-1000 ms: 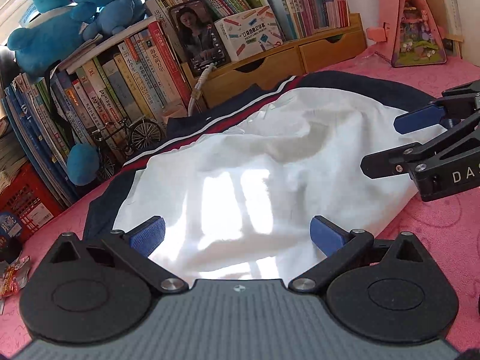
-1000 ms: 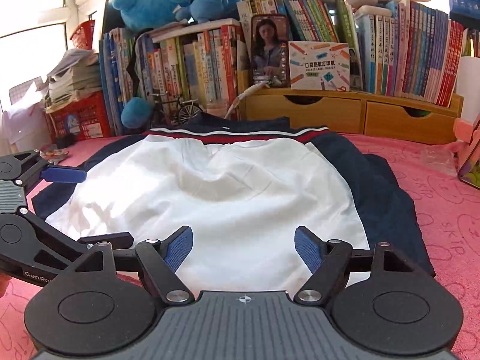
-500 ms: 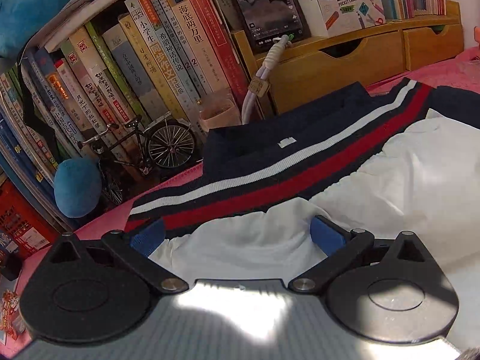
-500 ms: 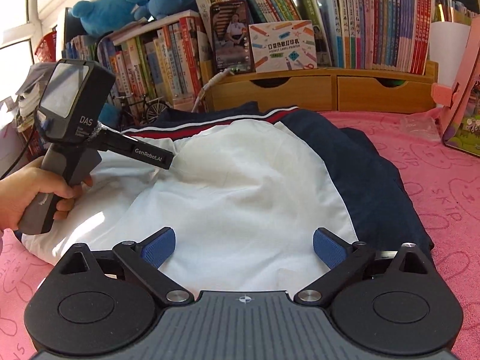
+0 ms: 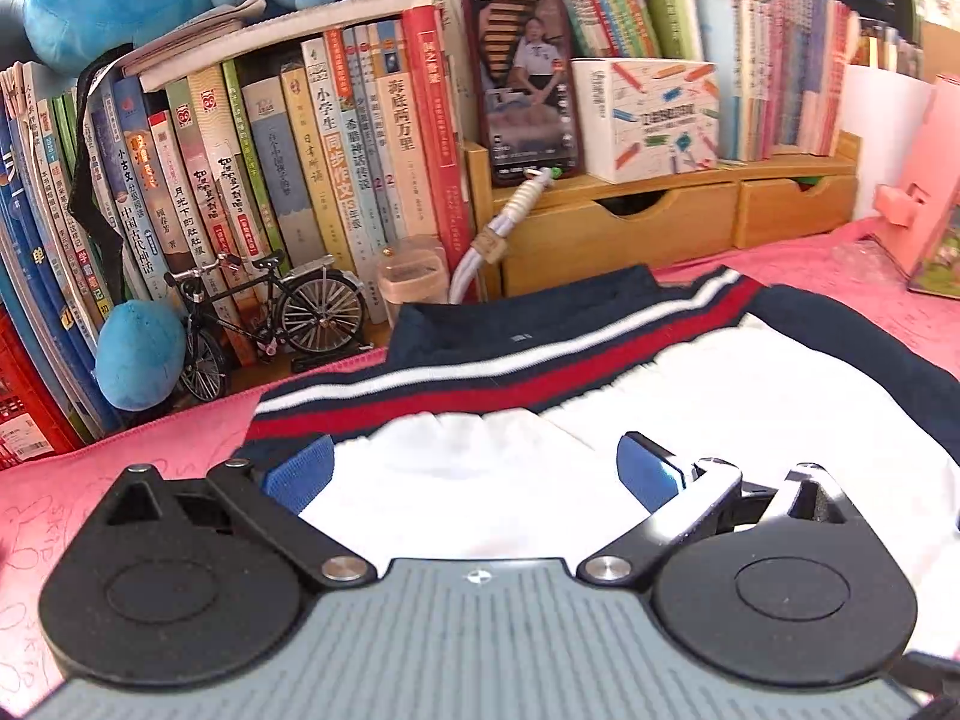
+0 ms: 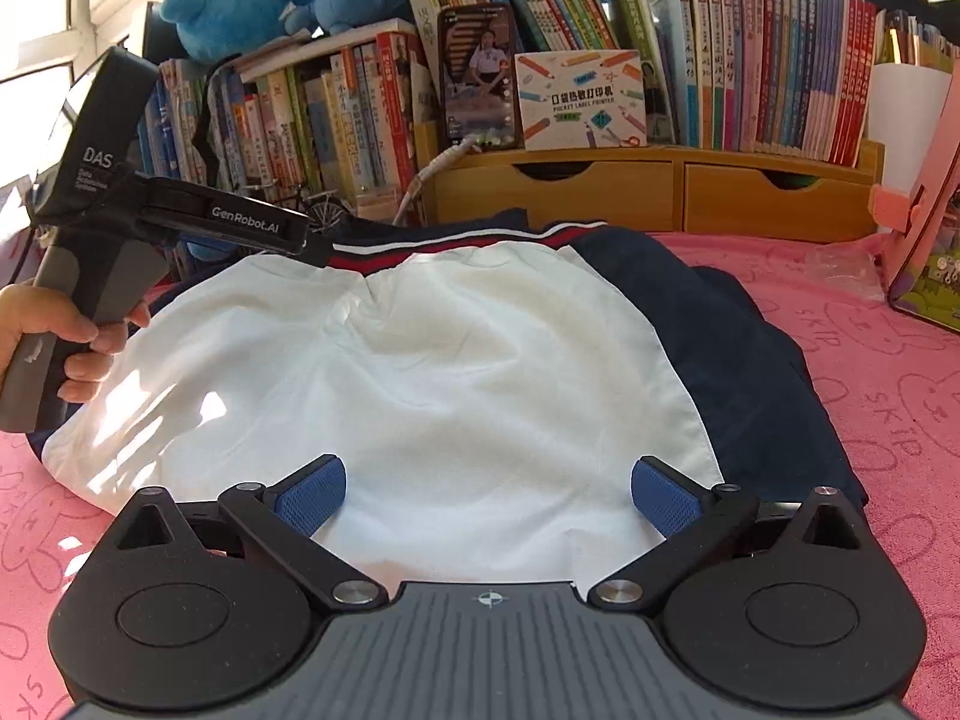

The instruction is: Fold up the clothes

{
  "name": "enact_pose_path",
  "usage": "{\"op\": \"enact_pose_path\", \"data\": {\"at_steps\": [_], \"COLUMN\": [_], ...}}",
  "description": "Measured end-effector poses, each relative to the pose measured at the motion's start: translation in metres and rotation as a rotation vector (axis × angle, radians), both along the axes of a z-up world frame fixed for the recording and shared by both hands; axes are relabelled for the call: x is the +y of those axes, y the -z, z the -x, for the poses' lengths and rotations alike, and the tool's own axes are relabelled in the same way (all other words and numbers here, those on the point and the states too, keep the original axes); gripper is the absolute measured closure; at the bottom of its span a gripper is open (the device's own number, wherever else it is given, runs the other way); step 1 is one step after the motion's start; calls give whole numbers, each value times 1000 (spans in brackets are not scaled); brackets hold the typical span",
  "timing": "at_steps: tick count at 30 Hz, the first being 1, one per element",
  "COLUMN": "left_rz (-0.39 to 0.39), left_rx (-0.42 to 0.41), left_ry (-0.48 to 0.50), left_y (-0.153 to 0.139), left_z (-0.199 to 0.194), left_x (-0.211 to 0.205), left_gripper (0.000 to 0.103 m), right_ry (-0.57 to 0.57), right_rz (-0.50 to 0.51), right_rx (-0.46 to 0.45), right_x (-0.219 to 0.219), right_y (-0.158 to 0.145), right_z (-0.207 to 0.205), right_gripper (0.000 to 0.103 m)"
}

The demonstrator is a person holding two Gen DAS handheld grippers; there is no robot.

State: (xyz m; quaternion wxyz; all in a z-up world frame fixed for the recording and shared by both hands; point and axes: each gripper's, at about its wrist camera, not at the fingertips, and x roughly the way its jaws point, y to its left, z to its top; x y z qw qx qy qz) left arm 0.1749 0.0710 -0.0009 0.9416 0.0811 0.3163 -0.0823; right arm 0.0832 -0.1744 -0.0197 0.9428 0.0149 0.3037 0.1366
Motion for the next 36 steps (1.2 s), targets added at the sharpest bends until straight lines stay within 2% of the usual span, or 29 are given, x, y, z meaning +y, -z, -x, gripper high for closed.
{"op": "enact_pose_path", "data": {"at_steps": [4, 7, 10, 14, 22, 27, 31, 36], "left_rz": [43, -39, -85, -94, -55, -61, -79, -40], "left_rx": [89, 83, 94, 105, 189, 185, 146, 133], "left_ry": [108, 137, 126, 82, -49, -140, -134, -155], "left_y": [10, 17, 20, 22, 26, 27, 30, 29], "left_z": [48, 59, 51, 28, -48, -95, -111, -113], "left_x": [-5, -15, -22, -21, -18, -18, -20, -12], "left_gripper": [0, 0, 0, 0, 0, 0, 0, 0], "right_ry": [-20, -47, -57, -84, -83, -73, -60, -44], "right_rz": [32, 63, 98, 112, 119, 144, 143, 141], "right_rx": [-9, 23, 35, 6, 60, 60, 63, 65], "right_x": [6, 13, 19, 27, 29, 32, 31, 30], "right_y": [-1, 2, 6, 4, 10, 11, 11, 11], "right_z": [2, -4, -5, 0, -7, -8, -8, -7], "right_gripper": [0, 0, 0, 0, 0, 0, 0, 0]}}
